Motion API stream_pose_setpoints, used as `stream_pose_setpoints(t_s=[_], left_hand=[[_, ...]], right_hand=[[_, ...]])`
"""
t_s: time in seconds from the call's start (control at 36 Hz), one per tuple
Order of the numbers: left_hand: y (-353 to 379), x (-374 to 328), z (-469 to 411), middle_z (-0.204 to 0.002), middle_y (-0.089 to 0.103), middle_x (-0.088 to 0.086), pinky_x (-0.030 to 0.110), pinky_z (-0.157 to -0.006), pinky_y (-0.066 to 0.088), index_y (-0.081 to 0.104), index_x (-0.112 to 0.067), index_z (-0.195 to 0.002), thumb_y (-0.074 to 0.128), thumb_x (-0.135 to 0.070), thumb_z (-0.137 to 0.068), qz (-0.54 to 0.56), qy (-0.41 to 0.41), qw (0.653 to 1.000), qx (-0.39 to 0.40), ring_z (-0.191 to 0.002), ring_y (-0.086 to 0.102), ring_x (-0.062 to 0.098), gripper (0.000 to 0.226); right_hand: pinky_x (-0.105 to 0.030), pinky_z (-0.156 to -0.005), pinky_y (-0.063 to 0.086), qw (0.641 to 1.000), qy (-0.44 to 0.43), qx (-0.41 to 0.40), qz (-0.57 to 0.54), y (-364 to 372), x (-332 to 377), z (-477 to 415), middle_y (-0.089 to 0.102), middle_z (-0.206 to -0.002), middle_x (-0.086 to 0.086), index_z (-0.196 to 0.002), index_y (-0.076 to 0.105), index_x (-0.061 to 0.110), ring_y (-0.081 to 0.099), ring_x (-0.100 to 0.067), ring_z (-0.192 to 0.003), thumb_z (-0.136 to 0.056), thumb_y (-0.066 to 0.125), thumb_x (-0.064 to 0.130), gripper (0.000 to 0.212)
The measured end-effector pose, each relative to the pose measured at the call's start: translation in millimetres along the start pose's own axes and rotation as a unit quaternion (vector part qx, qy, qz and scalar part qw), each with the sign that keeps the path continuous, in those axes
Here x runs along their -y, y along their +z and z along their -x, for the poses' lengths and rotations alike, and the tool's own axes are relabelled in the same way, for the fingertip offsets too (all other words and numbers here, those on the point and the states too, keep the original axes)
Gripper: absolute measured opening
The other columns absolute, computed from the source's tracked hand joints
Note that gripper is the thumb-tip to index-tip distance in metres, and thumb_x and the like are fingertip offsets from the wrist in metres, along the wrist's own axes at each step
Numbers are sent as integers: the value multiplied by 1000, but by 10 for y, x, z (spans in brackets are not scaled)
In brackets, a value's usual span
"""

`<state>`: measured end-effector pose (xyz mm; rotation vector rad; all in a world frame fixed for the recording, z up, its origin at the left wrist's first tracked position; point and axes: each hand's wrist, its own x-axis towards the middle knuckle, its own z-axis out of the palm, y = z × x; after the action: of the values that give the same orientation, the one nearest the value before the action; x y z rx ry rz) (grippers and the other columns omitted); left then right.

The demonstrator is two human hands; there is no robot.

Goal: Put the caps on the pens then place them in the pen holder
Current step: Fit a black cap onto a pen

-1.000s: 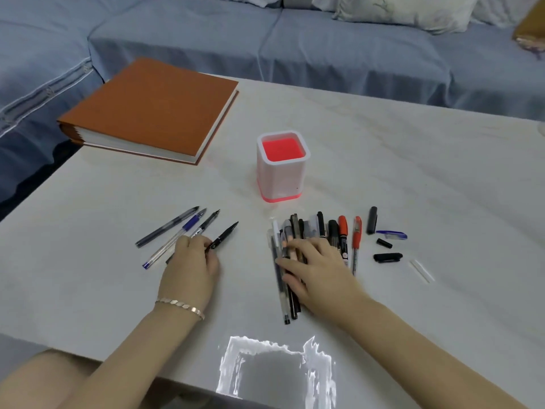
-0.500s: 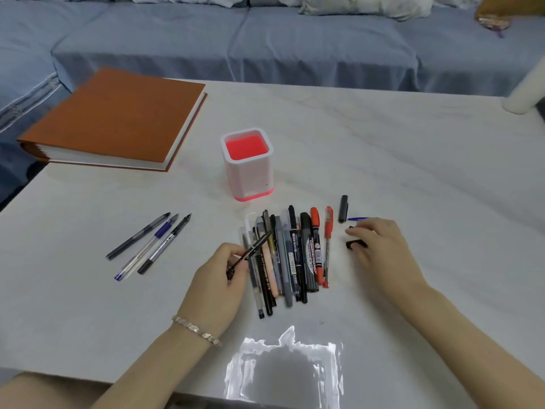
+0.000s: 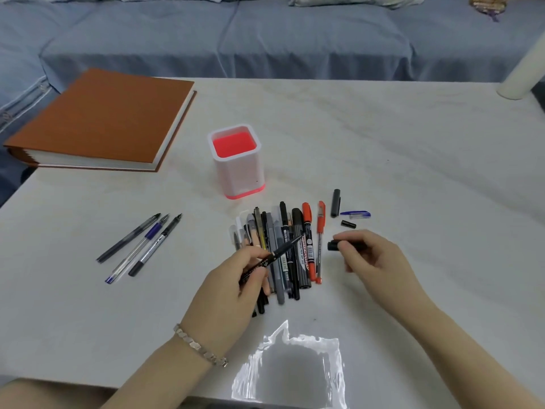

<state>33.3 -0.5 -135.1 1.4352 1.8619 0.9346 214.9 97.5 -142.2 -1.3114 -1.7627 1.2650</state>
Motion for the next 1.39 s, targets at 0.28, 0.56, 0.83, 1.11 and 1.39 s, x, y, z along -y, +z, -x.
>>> stream_pose_setpoints(t_s=[0.28, 0.56, 0.83, 1.11, 1.39], left_hand=[[-24, -91, 67, -88, 65, -14, 16, -76, 45, 44, -49, -89, 47, -18, -90, -45, 41, 998, 8, -84, 57, 4, 31], [-23, -146, 84, -80, 62, -18, 11, -77, 42, 49, -49, -91, 43, -25, -89, -61, 85, 994, 15, -86, 55, -1, 25], [-33, -131, 61, -70, 58, -28, -1, -73, 38, 65, -26, -103, 36, -39, -81, -63, 119, 991, 2, -79, 55, -9, 38], [-59, -254, -44, -58, 61, -22, 8, -61, 42, 59, -41, -87, 51, -10, -86, 0, 41, 996, 76, -63, 56, -2, 32], [30, -255, -238, -80, 63, -6, 26, -70, 51, 51, -31, -95, 42, -6, -91, 38, -61, 997, 33, -73, 67, 16, 28]], right_hand=[[-18, -72, 52, 973, 67, 12, -219, 50, 179, 136, 64, -63, 6, -79, 71, 23, 58, -7, -66, -87, 54, 12, 22], [-15, -73, 51, 969, 72, 59, -227, 90, 244, 182, 70, -70, 1, -77, 73, 23, 62, -5, -67, -84, 57, 11, 21], [-19, -72, 53, 965, 35, 84, -248, 130, 209, 209, 70, -68, -6, -77, 74, 19, 65, -14, -67, -68, 68, 16, 12], [-12, -64, 49, 966, -8, 69, -249, 164, 177, 214, 69, -61, 1, -78, 69, 15, 63, -8, -60, -70, 61, 11, 12], [-5, -71, 43, 994, -15, -22, 104, 38, -73, -207, 66, -86, 11, -97, 69, 20, 59, 1, -68, -82, 61, 5, 23]])
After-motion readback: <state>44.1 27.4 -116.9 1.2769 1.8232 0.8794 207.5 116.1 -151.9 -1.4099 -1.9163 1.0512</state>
